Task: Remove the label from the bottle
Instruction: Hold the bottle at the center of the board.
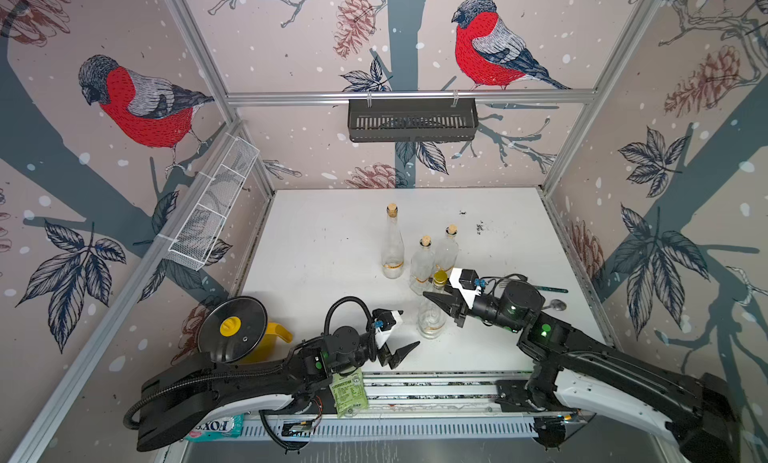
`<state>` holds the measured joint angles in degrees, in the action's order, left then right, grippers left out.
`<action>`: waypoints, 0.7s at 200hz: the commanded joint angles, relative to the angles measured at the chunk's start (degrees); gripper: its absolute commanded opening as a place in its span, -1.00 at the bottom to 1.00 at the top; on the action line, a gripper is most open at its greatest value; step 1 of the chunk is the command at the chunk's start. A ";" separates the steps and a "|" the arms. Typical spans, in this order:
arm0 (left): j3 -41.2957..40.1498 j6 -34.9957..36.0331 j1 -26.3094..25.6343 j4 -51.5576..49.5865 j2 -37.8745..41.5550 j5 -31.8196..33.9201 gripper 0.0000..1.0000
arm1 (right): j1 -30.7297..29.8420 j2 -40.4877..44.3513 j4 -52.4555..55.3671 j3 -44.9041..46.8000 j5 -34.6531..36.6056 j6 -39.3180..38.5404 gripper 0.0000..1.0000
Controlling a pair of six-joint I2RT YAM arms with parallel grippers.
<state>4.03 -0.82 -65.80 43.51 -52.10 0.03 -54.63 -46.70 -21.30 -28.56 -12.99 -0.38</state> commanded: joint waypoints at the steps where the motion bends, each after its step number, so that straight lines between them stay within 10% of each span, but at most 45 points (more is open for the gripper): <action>1: -0.16 1.50 -0.61 5.77 -0.94 1.70 0.70 | -2.31 0.52 -4.26 0.51 15.12 4.53 -0.69; 76: -1.04 3.63 -1.88 7.03 -0.62 5.15 0.56 | -12.62 2.63 -8.75 3.94 35.52 8.12 -0.92; 140: 1.36 6.29 -1.88 6.03 -5.16 2.37 0.28 | -15.27 2.47 -10.60 4.74 38.82 6.41 -0.93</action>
<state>4.34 3.36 -67.61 47.22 -56.07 4.38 -69.14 -44.03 -28.77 -23.77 23.07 6.42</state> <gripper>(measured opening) 0.638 0.323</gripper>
